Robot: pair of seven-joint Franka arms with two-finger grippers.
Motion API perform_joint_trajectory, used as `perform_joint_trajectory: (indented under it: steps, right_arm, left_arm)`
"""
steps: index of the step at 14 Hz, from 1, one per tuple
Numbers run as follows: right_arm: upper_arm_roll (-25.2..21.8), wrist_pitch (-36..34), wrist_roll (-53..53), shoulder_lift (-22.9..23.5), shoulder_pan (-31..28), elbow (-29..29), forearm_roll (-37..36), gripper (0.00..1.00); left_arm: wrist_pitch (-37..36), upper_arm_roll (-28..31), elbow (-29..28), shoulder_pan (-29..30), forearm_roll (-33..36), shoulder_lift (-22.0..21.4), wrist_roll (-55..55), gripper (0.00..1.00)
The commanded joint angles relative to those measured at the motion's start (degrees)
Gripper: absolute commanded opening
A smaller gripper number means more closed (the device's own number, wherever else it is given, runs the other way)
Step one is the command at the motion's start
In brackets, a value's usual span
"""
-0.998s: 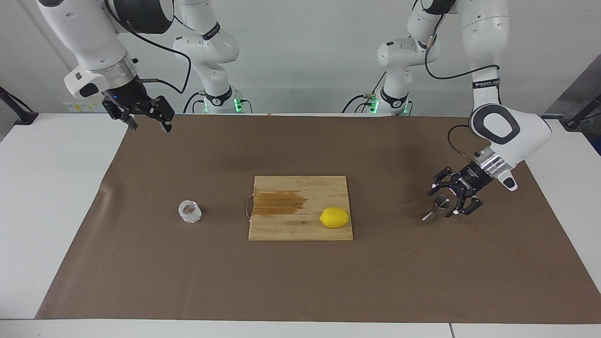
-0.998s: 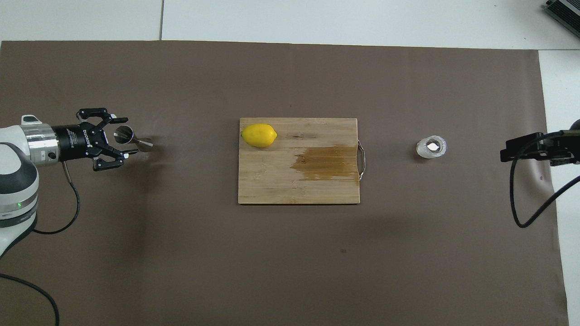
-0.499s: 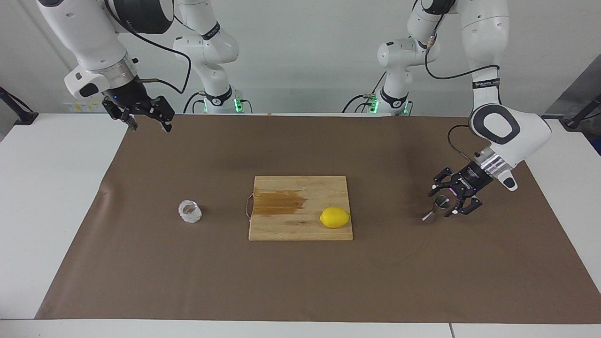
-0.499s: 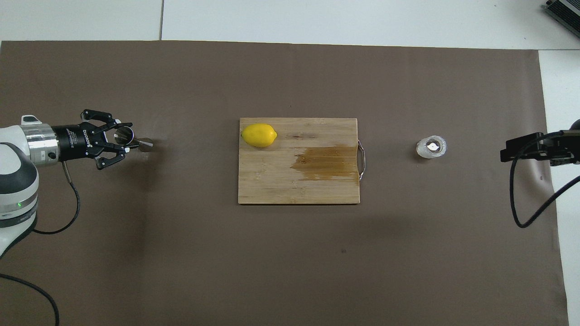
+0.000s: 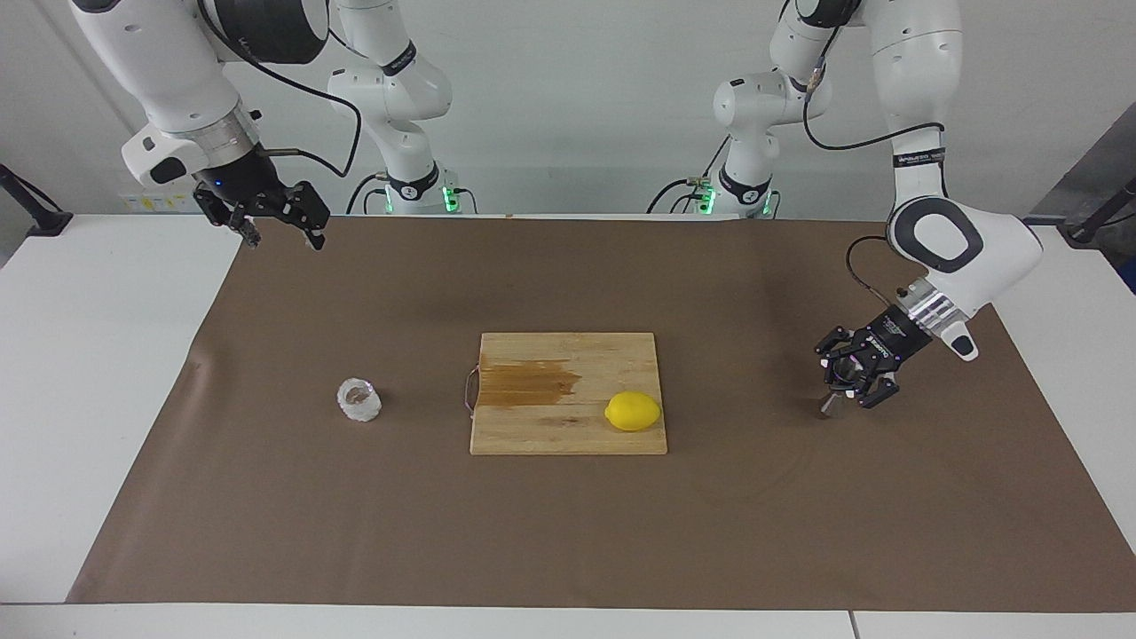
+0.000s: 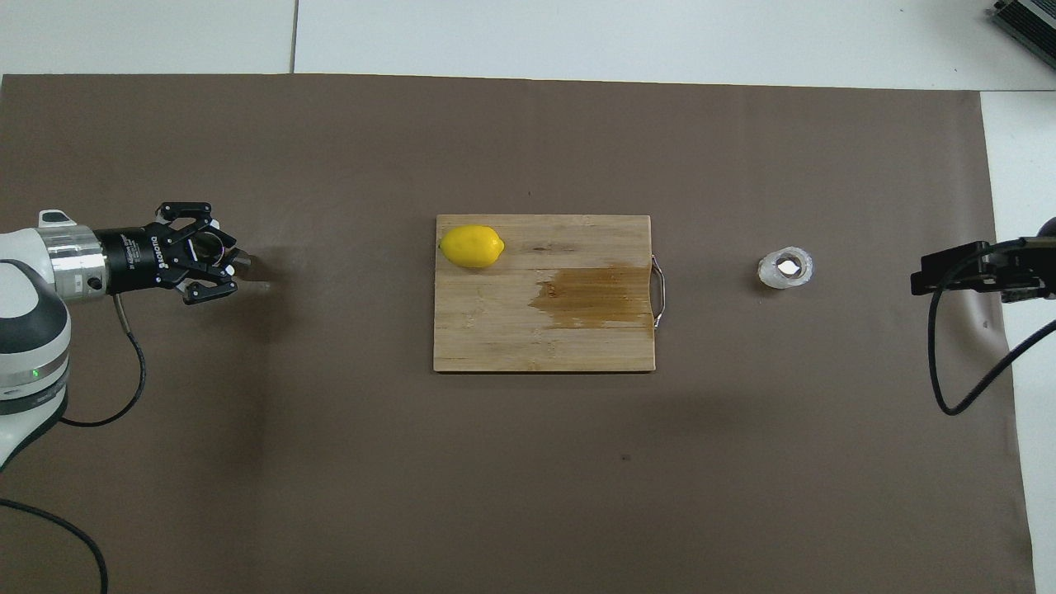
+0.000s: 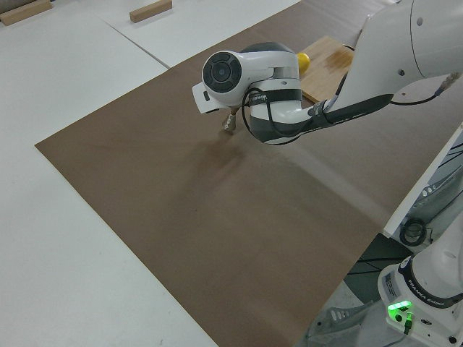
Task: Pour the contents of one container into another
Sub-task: 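Lift the metal cup with the left gripper over the wooden board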
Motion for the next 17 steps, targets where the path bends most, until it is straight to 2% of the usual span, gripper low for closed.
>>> perform_joint_trajectory:
  steps: [1,5,11,17]
  right_arm:
    - [0.38,-0.35,0.68,-0.51,-0.45,-0.16,-0.17,1.0]
    - [0.38,-0.35,0.68,-0.51,-0.45,-0.16,-0.17,1.0]
    - [0.38,-0.35,0.68,-0.51,-0.45,-0.16,-0.26,1.0]
    - [0.38,-0.35,0.68,-0.51,-0.45,-0.16,-0.26,1.0]
  left_arm:
    - [0.54,0.41,-0.82,-0.86,-0.83,-0.93,-0.85,0.0]
    - [-0.07,0.41,-0.39,-0.86,-0.83,-0.93,-1.03,0.0]
    - [-4.73,-1.78,3.22,-1.39,-0.48,-2.6,-12.0,0.0]
    - [-3.6,-11.88,6.64,-1.91,-0.74,-3.22,-22.11,0.0]
